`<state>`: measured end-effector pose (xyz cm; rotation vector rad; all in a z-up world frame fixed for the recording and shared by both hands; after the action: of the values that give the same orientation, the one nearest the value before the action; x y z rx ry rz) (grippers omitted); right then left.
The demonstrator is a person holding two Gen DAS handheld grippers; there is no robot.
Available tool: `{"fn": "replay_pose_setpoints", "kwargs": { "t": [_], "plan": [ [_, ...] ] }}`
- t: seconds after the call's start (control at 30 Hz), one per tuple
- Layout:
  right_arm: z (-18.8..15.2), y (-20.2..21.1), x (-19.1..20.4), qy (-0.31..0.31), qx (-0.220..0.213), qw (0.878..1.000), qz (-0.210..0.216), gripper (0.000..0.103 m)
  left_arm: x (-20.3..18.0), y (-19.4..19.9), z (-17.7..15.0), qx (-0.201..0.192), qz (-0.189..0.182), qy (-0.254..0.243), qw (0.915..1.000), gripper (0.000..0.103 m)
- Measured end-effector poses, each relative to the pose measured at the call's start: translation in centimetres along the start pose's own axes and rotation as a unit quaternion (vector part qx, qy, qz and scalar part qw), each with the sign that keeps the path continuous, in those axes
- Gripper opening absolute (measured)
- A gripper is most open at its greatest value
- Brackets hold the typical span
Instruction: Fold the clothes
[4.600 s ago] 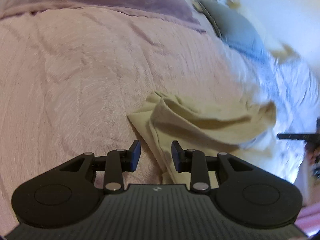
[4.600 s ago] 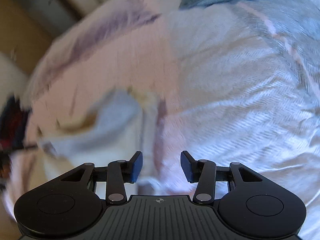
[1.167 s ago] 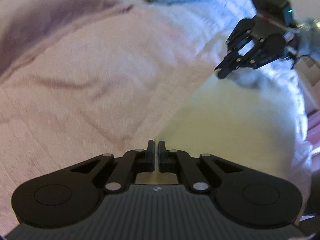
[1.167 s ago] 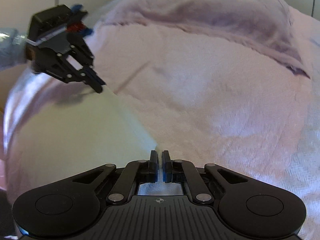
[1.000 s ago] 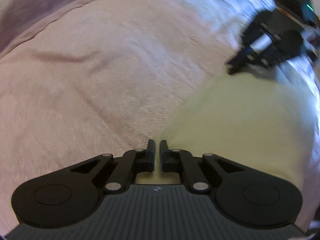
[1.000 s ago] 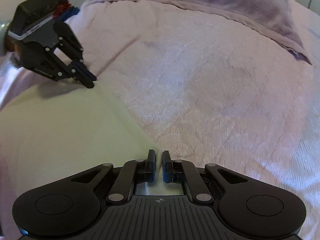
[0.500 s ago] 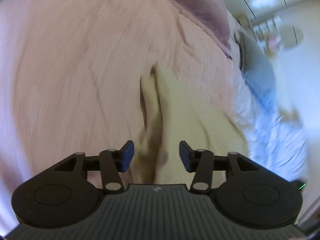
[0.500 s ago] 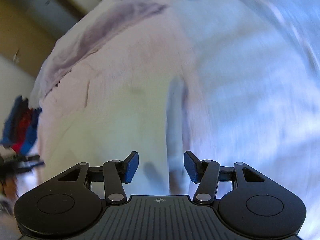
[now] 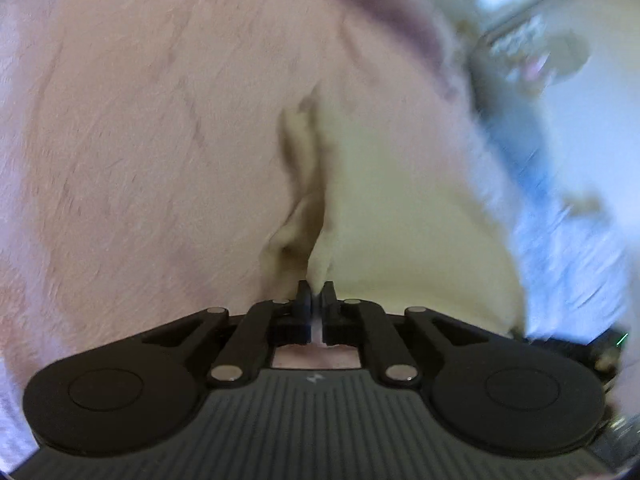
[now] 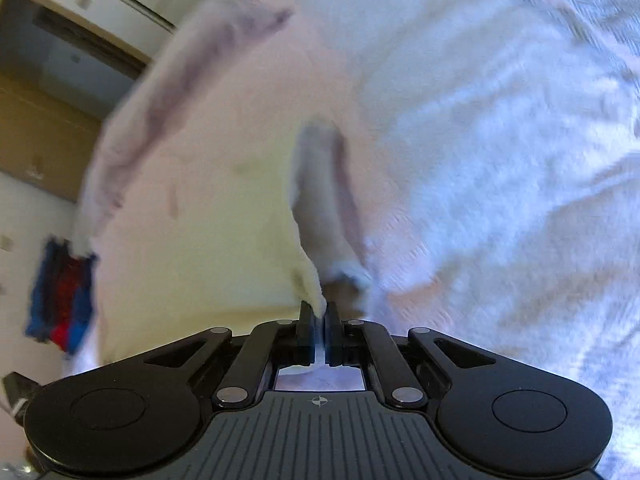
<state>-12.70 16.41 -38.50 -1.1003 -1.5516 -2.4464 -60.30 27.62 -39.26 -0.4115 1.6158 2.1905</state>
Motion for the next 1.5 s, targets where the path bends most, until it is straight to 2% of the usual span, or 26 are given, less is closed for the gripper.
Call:
{"fn": "replay_pose_setpoints", "kwargs": {
  "t": [0.07, 0.1, 0.17, 0.23, 0.27, 0.33, 0.4, 0.47, 0.5, 0.53, 0.57, 0.6, 0.7, 0.8, 0.9, 0.97, 1.0, 1.03, 1.1, 1.2, 1.27, 1.3, 1.33, 1.5],
  "plan": [
    [-0.3, -1.2, 0.3, 0.004, 0.02, 1.0, -0.021, 0.002, -0.5, 0.1, 0.2, -0.002, 0.022, -0.005, 0.9997, 0.009],
    [-0.2, -1.1, 0.7, 0.009, 0.016, 0.999, -0.027, 0.005, -0.7, 0.3, 0.4, -0.005, 0.03, -0.007, 0.9995, 0.016],
    [0.3, 0.2, 1.8, 0.028, -0.005, 0.999, -0.04, 0.017, -1.3, 1.8, 1.2, -0.025, 0.048, -0.008, 0.9985, 0.021],
    [0.9, 1.9, 2.8, 0.053, -0.038, 0.996, -0.063, 0.043, -1.7, 3.4, 2.2, -0.049, 0.057, -0.011, 0.9971, 0.022],
    [1.3, 2.6, 3.3, 0.062, -0.054, 0.994, -0.069, 0.045, -2.0, 3.9, 2.9, -0.058, 0.057, -0.01, 0.9967, 0.023],
    [2.5, 3.5, 3.8, 0.068, -0.09, 0.992, -0.062, 0.046, -2.7, 3.9, 4.4, -0.068, 0.044, -0.009, 0.9967, 0.036],
    [3.6, 2.4, 3.9, 0.057, -0.102, 0.992, -0.052, 0.046, -3.1, 2.5, 6.0, -0.067, 0.029, -0.015, 0.9973, 0.044],
    [4.8, 0.4, 3.7, 0.039, -0.105, 0.993, -0.04, 0.046, -3.4, -0.1, 7.2, -0.056, 0.021, -0.015, 0.9981, 0.044],
    [5.4, -0.6, 3.6, 0.03, -0.106, 0.993, -0.034, 0.046, -3.3, -1.4, 7.6, -0.05, 0.019, -0.009, 0.9985, 0.035],
    [5.9, -1.4, 3.4, 0.019, -0.109, 0.994, -0.025, 0.042, -3.1, -2.5, 7.8, -0.045, 0.016, -0.003, 0.9989, 0.006],
    [6.2, -1.7, 2.9, 0.005, -0.115, 0.993, -0.011, 0.024, -3.0, -3.3, 8.0, -0.044, 0.014, -0.001, 0.999, 0.003],
    [6.5, -2.0, 2.4, -0.008, -0.119, 0.993, 0.0, 0.001, -3.0, -3.7, 8.1, -0.047, 0.013, -0.006, 0.9988, 0.0],
    [6.7, -1.5, 2.4, 0.006, -0.135, 0.991, -0.007, 0.001, -2.8, -2.9, 7.6, -0.08, 0.017, -0.045, 0.9956, 0.001],
    [6.2, -2.4, 1.7, 0.012, -0.123, 0.992, -0.022, 0.001, -1.2, -3.8, 6.7, -0.074, 0.035, -0.026, 0.9963, 0.004],
    [6.4, -3.2, 1.8, 0.017, -0.103, 0.994, -0.032, 0.002, -1.7, -4.2, 6.8, -0.064, 0.056, -0.044, 0.9954, 0.004],
    [7.5, -2.4, 2.5, 0.019, -0.111, 0.993, -0.022, 0.007, -2.7, -3.7, 8.1, -0.064, 0.052, -0.053, 0.9952, 0.005],
    [8.0, -2.0, 2.8, 0.019, -0.116, 0.993, -0.015, 0.018, -2.9, -3.6, 9.0, -0.068, 0.047, -0.049, 0.9954, 0.014],
    [8.7, -1.8, 2.9, 0.018, -0.12, 0.993, -0.011, 0.037, -3.0, -3.6, 9.9, -0.072, 0.043, -0.041, 0.9957, 0.025],
    [10.3, -2.5, 2.8, 0.016, -0.124, 0.992, -0.01, 0.053, -3.1, -3.9, 11.8, -0.077, 0.036, -0.027, 0.996, 0.033],
    [12.7, -4.3, 2.3, 0.01, -0.118, 0.993, -0.004, 0.052, -3.1, -6.0, 14.2, -0.072, 0.032, -0.02, 0.9967, 0.036],
    [13.6, -6.0, 1.8, 0.0, -0.106, 0.994, -0.002, 0.052, -3.1, -8.0, 14.9, -0.059, 0.024, -0.019, 0.9978, 0.026],
    [14.0, -6.8, 1.7, -0.001, -0.101, 0.995, 0.004, 0.033, -3.2, -8.4, 15.0, -0.058, 0.022, -0.026, 0.9977, 0.002],
    [14.1, -7.3, 1.8, 0.005, -0.1, 0.995, 0.01, 0.003, -3.2, -8.5, 15.0, -0.062, 0.023, -0.038, 0.9971, 0.001],
    [13.9, -7.2, 1.7, 0.045, -0.121, 0.992, -0.012, 0.003, -2.2, -8.8, 14.1, -0.081, 0.037, -0.072, 0.9934, 0.004]
  ]
}}
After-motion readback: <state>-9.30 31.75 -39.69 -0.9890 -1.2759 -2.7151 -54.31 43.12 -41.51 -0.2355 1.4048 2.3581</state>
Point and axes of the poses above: each gripper's, at about its wrist camera, not at the fingertips, and y roughly against the way its jaws point, x to its left, z to its top, the point moved 5 cm from there along -y, roughly the way its jaws point, and after that the axes turned 3 degrees about z, right-handed, at the moved point
